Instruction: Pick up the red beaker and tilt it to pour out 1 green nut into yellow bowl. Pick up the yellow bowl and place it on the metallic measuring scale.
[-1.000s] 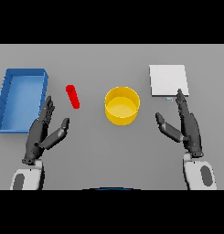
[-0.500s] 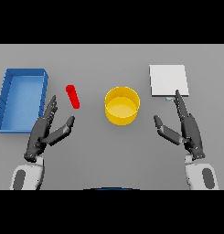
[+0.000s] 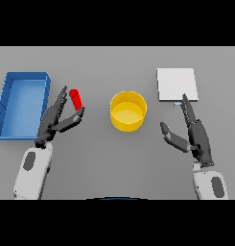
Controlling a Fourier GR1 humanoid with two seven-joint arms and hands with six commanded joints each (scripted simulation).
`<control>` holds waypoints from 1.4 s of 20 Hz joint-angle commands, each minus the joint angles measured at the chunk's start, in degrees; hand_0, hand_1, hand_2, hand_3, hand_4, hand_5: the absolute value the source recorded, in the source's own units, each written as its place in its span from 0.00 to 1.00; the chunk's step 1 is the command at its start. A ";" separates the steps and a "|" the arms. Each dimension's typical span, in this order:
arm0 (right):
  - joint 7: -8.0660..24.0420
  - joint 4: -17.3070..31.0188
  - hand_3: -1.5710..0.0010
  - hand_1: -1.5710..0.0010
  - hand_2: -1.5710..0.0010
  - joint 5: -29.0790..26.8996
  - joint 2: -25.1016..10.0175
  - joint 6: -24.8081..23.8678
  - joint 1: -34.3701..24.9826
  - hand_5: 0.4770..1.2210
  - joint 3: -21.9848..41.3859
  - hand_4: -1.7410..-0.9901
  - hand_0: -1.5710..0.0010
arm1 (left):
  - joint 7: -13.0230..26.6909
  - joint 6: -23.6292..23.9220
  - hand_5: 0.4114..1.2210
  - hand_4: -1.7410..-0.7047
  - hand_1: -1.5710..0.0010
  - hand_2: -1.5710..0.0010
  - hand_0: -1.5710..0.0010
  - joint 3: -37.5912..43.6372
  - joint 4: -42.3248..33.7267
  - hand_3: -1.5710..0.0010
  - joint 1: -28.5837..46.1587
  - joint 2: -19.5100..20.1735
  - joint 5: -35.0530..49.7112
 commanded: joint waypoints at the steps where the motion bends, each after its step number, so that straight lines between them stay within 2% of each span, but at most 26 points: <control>1: 0.53 0.40 1.00 1.00 1.00 0.49 -0.07 -0.36 -0.56 0.20 -0.04 0.69 1.00 | -0.68 0.14 0.28 0.53 1.00 1.00 1.00 0.19 1.95 1.00 -1.38 -0.28 -0.17; 5: -0.17 -0.32 1.00 1.00 1.00 -0.01 0.08 0.28 0.79 0.21 0.22 0.68 1.00 | -1.00 1.57 0.30 0.52 1.00 1.00 1.00 0.43 7.45 1.00 -6.97 -0.40 -2.11; 8: 0.86 -0.30 1.00 1.00 1.00 -0.75 -0.26 0.25 0.32 0.21 -0.58 0.68 1.00 | -1.53 2.38 0.31 0.53 1.00 1.00 1.00 1.04 11.22 1.00 -9.39 -0.54 -2.70; 9: 0.64 -0.79 1.00 1.00 1.00 -0.10 0.64 -0.25 0.92 0.21 0.22 0.68 1.00 | -1.66 2.68 0.32 0.52 1.00 1.00 1.00 0.96 12.44 1.00 -9.96 -0.94 -3.01; 12: 1.29 -0.66 1.00 1.00 1.00 0.08 -0.29 0.02 0.84 0.22 -0.15 0.67 1.00 | -2.70 3.59 0.33 0.51 1.00 1.00 1.00 2.32 15.40 1.00 -12.40 -1.02 -2.66; 17: 1.48 0.07 1.00 1.00 1.00 -0.96 -0.46 0.15 0.66 0.23 -1.06 0.66 1.00 | -9.60 3.97 0.38 0.42 1.00 1.00 1.00 5.64 21.75 1.00 -15.34 -3.27 0.48; 18: 1.16 0.22 1.00 1.00 1.00 -1.10 -0.16 0.26 0.55 0.22 -0.89 0.66 1.00 | -9.96 4.13 0.40 0.40 0.99 0.97 1.00 6.14 23.13 0.98 -15.89 -3.54 0.76; 19: 0.39 -0.41 1.00 1.00 1.00 -1.19 -0.50 0.34 1.05 0.23 -1.04 0.66 1.00 | -10.67 4.66 0.43 0.36 0.94 0.90 0.95 6.68 23.66 0.91 -16.40 -3.85 1.09; 20: 1.25 -0.27 1.00 1.00 1.00 -1.02 -0.48 0.08 0.53 0.23 -1.09 0.67 1.00 | -11.60 5.18 0.46 0.33 0.85 0.82 0.87 6.95 24.83 0.84 -16.80 -4.31 1.06; 21: 1.28 -0.20 1.00 1.00 1.00 -0.74 -0.64 0.01 0.44 0.23 -1.06 0.67 1.00 | -12.03 6.47 0.57 0.32 0.74 0.71 0.76 7.14 25.43 0.67 -17.31 -4.90 0.76; 22: 1.24 -0.44 1.00 1.00 1.00 -0.95 -0.58 0.04 0.30 0.23 -1.10 0.67 1.00 | -11.72 8.30 0.66 0.26 0.63 0.58 0.65 7.41 26.19 0.54 -17.99 -4.81 -0.02; 23: 0.79 -0.48 1.00 1.00 1.00 -0.72 0.17 0.03 0.59 0.23 -0.42 0.67 1.00 | -11.40 9.70 0.73 0.21 0.50 0.46 0.52 6.77 26.70 0.44 -18.16 -4.63 -1.52; 24: 0.20 -0.52 1.00 1.00 1.00 -0.49 0.16 -0.09 1.22 0.23 -0.41 0.67 1.00 | -11.23 10.52 0.78 0.18 0.40 0.37 0.42 6.03 26.76 0.37 -18.48 -4.57 -3.03; 25: 1.51 -0.99 1.00 1.00 1.00 -0.45 0.01 -0.40 0.74 0.23 -0.62 0.67 1.00 | -11.71 10.57 0.82 0.15 0.32 0.30 0.33 5.53 26.87 0.33 -18.55 -4.48 -3.49; 27: 0.92 -0.29 1.00 1.00 1.00 -0.81 -0.65 -0.01 0.71 0.23 -1.17 0.66 1.00 | -12.16 10.27 0.89 0.10 0.21 0.19 0.21 5.49 27.85 0.27 -19.30 -4.60 -3.17; 28: 0.86 -0.11 1.00 1.00 1.00 -1.54 -0.26 0.24 0.21 0.23 -1.24 0.65 1.00 | -12.64 10.23 0.91 0.14 0.16 0.15 0.17 5.35 27.94 0.21 -19.25 -4.56 -3.18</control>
